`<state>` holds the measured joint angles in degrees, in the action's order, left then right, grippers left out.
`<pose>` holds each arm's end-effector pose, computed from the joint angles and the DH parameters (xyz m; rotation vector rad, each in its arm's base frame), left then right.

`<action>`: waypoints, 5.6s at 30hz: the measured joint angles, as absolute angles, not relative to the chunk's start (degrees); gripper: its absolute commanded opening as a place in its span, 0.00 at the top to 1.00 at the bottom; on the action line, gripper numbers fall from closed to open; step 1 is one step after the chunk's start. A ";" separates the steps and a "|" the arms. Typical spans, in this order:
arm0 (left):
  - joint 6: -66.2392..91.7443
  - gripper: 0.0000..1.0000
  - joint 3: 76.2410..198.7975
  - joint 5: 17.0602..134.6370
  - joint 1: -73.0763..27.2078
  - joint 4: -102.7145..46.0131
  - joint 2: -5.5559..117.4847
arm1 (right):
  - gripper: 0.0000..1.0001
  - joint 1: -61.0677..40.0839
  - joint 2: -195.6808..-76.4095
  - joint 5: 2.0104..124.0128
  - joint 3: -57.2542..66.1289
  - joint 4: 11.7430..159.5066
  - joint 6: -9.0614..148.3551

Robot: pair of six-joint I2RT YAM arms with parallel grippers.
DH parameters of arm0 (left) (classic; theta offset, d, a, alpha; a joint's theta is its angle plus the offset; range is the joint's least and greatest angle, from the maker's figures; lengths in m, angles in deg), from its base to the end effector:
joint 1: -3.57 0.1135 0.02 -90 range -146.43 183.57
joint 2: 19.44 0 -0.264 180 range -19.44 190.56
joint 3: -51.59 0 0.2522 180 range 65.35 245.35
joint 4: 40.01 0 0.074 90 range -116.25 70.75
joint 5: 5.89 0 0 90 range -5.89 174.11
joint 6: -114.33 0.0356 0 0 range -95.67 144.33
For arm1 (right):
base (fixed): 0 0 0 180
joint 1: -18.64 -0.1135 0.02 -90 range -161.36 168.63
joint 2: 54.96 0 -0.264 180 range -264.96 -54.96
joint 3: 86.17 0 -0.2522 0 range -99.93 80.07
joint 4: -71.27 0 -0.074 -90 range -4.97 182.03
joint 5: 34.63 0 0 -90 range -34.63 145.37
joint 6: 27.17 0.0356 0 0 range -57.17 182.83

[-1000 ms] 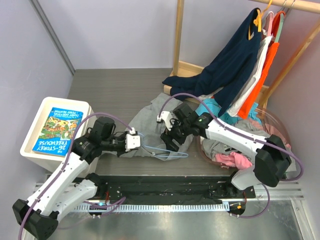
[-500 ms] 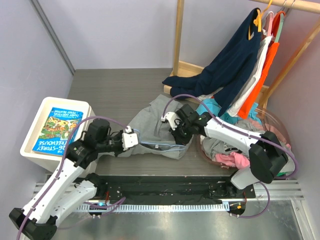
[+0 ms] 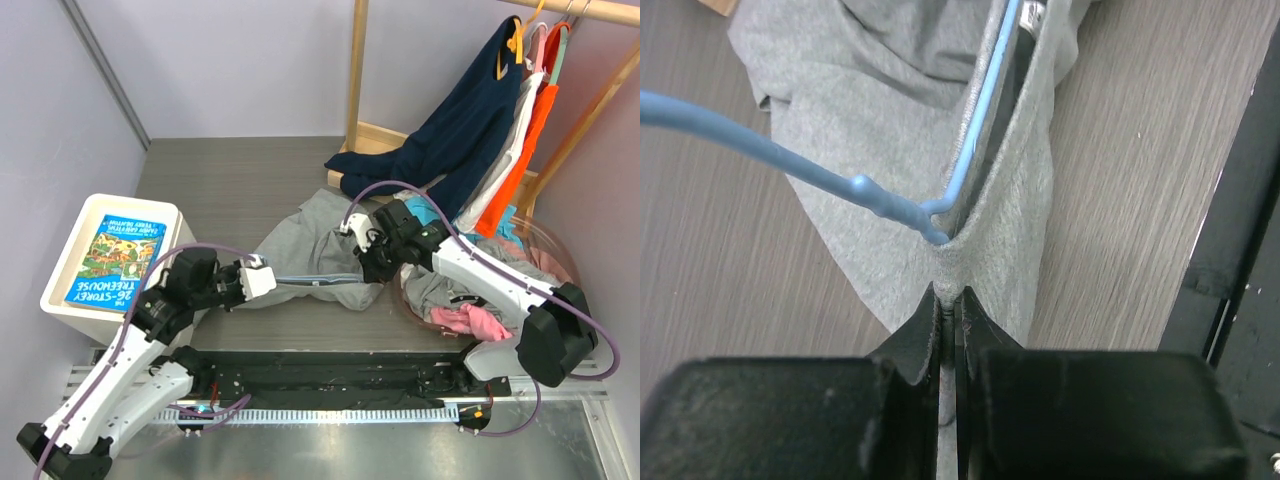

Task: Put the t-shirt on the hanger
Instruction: Place the T-shirt on the hanger, then place the hanger at the clothesline.

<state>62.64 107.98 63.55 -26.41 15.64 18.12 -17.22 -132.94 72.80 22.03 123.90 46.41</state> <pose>0.1110 -0.0785 0.2915 1.3840 1.6890 -0.3143 0.2139 0.1678 0.2522 -1.2498 2.2933 0.5172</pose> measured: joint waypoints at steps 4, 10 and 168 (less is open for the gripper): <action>65.15 1.00 108.38 63.55 -26.41 17.06 21.92 | 0.99 -17.11 -132.96 73.33 18.69 126.74 44.94; 63.60 1.00 113.66 63.58 -27.11 16.28 31.52 | 0.99 -18.01 -132.96 76.39 9.62 129.08 42.21; 74.57 1.00 136.92 59.88 -33.62 -4.03 42.10 | 0.25 -31.06 -132.28 76.32 -20.79 135.97 57.84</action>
<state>74.57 136.92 59.88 -33.62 -4.03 42.10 -31.06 -132.28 76.32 -20.79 135.97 57.84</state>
